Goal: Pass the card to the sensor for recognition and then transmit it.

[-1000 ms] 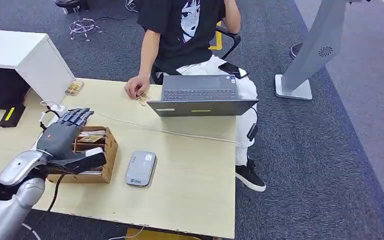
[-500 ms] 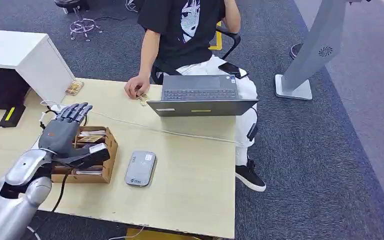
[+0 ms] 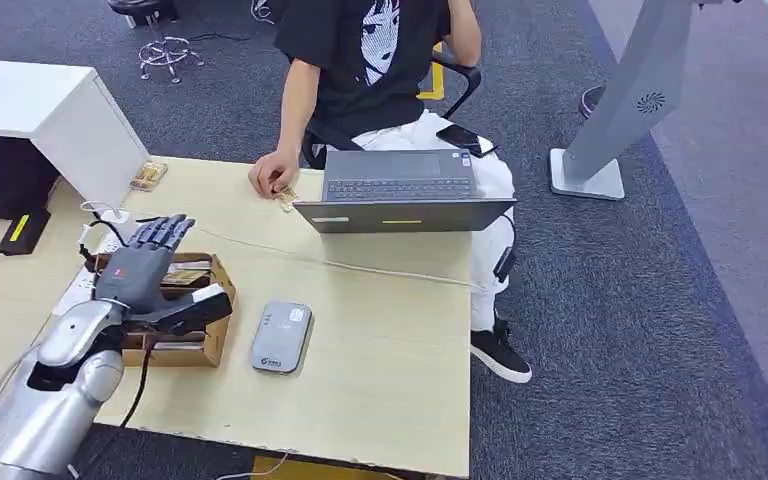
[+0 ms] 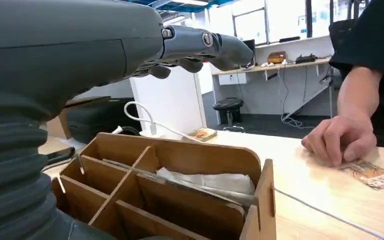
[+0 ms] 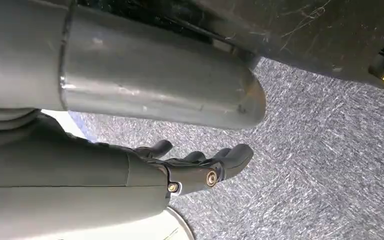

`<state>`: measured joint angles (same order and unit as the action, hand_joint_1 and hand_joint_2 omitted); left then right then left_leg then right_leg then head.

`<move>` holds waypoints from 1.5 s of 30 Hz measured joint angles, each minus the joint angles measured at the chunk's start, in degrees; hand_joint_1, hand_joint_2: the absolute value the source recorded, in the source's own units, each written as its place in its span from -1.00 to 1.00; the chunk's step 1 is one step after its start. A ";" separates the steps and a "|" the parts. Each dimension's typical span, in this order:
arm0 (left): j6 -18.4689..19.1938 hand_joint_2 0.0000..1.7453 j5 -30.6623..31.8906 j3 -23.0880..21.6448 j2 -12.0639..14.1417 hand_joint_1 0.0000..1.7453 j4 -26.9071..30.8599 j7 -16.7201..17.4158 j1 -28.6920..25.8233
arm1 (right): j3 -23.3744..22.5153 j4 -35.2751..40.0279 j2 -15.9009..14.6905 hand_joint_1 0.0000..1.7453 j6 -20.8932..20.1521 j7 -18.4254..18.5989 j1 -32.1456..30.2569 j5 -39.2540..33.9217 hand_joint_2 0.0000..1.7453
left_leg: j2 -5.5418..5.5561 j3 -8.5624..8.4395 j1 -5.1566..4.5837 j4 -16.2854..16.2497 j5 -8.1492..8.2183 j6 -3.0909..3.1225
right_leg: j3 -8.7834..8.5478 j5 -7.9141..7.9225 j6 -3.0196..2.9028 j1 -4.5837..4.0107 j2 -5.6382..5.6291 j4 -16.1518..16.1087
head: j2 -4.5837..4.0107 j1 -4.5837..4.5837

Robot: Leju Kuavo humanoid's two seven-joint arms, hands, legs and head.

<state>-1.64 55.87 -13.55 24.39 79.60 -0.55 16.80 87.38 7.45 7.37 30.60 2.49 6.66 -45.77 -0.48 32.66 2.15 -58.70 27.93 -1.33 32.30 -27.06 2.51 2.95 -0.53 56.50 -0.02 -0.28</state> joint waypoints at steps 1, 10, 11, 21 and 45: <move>0.00 1.00 0.00 0.00 0.00 -1.00 -0.18 0.00 0.04 | 0.00 0.00 0.00 -1.00 0.00 0.00 0.00 0.00 -1.00 | 0.00 0.00 0.00 0.00 0.00 0.00 | 0.00 0.00 0.00 0.00 0.00 0.00 | 0.00 0.02; 0.22 1.00 -0.48 0.00 -0.13 1.00 -1.23 -0.11 0.18 | 0.00 0.00 0.00 -1.00 0.00 0.02 0.00 0.02 -1.00 | 0.00 0.00 0.00 0.00 0.00 0.00 | 0.00 0.00 0.00 0.00 0.00 0.01 | 0.00 0.02; 0.22 1.00 -0.50 0.00 -0.20 1.00 -1.31 -0.11 0.18 | 0.00 0.00 0.00 -1.00 0.00 0.00 0.00 0.02 -1.00 | 0.00 0.00 0.00 0.00 0.00 0.00 | 0.00 0.00 0.00 0.00 0.00 0.01 | 0.00 0.02; -1.27 1.00 0.09 0.02 -1.40 1.00 -1.36 0.52 0.29 | 0.00 0.00 0.00 -1.00 0.04 0.22 0.00 -0.07 -1.00 | 0.01 0.00 0.00 0.00 0.00 0.00 | -0.01 0.00 0.00 0.00 0.01 0.00 | 0.00 0.00; -10.03 1.00 -0.46 5.86 -3.91 1.00 2.81 -0.20 0.14 | 0.00 0.00 0.02 -1.00 0.24 0.50 -0.04 -0.02 -1.00 | 0.01 0.00 0.01 0.00 -0.01 0.00 | -0.02 0.00 0.00 -0.01 0.01 0.01 | 0.00 0.02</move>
<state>-11.67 55.41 -7.70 20.48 82.41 -0.74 16.94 87.38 7.45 7.39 30.84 2.99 6.62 -45.79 -0.47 32.66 2.16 -58.70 27.92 -1.33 32.28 -27.06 2.51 2.94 -0.52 56.51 -0.02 -0.26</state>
